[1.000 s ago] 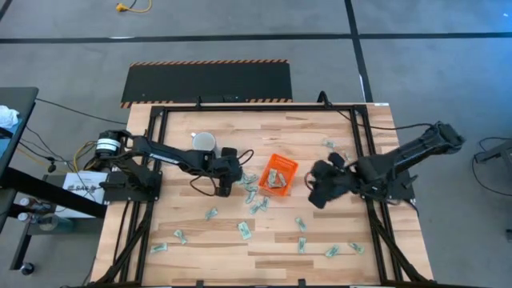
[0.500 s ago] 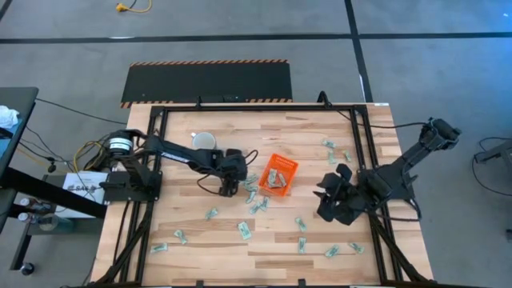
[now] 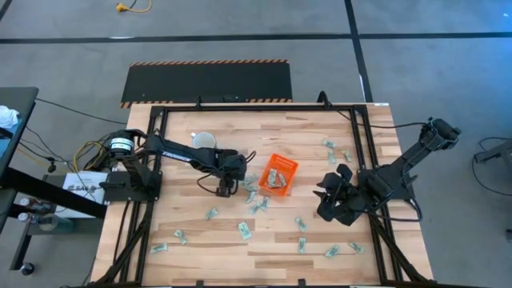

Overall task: Pick and place Stevia / Truvia into bins
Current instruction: Put the stevia packet into the basket

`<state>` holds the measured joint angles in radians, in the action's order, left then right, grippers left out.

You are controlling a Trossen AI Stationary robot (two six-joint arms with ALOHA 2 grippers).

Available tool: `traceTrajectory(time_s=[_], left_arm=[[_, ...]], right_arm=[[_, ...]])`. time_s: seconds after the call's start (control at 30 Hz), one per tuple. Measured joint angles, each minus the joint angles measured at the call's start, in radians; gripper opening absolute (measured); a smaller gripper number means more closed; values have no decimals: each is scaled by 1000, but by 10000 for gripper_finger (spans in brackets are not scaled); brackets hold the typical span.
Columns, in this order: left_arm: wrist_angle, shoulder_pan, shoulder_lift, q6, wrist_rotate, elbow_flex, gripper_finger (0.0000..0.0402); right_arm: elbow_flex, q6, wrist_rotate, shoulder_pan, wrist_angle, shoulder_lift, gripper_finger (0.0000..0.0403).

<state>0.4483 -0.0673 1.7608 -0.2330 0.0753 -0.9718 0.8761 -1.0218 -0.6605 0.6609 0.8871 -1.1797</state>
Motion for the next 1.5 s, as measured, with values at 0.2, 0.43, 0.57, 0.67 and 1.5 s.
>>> traceTrajectory(time_s=[0.2,0.43,0.57,0.67,1.5], left_arm=[[12,0,0,4,-2,0,48],[12,6,-1,20,-15,0,6],[70,23,-1,47,-11,-35,1],[131,37,-2,64,12,-83,0],[198,61,40,-203,-39,-170,131]], right_arm=[[0,0,0,0,0,0,121],[0,0,0,0,-1,0,121],[0,0,0,0,-1,0,121],[0,0,0,0,-1,0,121],[1,8,5,0,2,0,120]])
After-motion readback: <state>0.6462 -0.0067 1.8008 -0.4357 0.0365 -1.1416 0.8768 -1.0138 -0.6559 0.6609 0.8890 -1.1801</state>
